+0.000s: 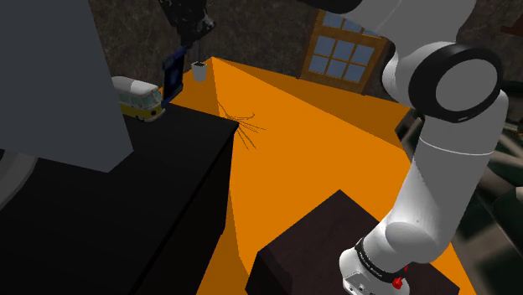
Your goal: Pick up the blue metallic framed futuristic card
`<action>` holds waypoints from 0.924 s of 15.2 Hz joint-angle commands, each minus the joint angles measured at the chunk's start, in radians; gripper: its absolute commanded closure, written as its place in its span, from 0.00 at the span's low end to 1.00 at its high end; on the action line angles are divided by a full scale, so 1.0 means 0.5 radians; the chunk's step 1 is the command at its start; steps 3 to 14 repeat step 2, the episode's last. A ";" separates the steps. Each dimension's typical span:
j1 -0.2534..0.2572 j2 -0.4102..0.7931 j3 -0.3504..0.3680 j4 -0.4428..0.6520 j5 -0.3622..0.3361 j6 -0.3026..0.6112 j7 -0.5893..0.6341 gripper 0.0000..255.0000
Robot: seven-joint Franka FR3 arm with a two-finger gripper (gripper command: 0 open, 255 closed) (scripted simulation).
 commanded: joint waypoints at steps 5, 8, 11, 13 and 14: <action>0.021 0.019 -0.001 0.056 -0.014 -0.040 -0.006 1.00; 0.021 0.019 -0.001 0.056 -0.014 -0.040 -0.006 1.00; 0.021 0.019 -0.001 0.056 -0.014 -0.040 -0.006 1.00; 0.021 0.019 -0.001 0.056 -0.014 -0.040 -0.006 1.00; 0.021 0.019 -0.001 0.056 -0.014 -0.040 -0.006 1.00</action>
